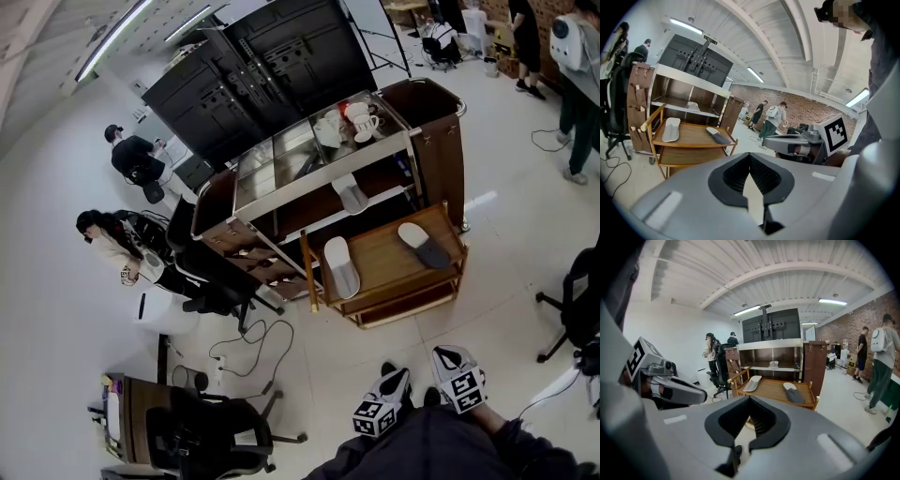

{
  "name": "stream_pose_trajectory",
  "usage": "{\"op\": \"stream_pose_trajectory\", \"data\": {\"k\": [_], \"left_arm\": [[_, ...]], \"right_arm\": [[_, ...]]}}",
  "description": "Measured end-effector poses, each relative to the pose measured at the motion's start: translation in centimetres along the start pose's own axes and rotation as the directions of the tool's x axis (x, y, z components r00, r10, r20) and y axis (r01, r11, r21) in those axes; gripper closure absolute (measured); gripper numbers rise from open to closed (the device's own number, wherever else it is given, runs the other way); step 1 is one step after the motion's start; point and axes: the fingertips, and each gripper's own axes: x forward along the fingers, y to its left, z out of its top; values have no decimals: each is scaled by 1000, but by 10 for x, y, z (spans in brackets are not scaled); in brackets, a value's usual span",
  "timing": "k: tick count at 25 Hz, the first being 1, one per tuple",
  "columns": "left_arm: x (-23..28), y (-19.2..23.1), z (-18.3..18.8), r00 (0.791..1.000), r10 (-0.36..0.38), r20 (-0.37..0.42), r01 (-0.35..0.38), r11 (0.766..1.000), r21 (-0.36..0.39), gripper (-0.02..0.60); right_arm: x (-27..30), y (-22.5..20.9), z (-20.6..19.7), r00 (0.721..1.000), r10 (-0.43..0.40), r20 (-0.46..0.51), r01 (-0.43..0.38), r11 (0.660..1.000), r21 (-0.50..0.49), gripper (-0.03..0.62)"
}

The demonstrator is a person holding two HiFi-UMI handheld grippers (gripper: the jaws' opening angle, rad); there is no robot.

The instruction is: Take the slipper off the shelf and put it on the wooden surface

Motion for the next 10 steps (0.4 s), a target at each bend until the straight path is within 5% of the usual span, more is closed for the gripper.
{"op": "stream_pose_trajectory", "data": {"k": [10], "left_arm": [[-37,37,2,1000,6,10,-6,1000,1,574]], "right_arm": [[24,45,7,1000,1,3,-1,1000,-2,594]]}}
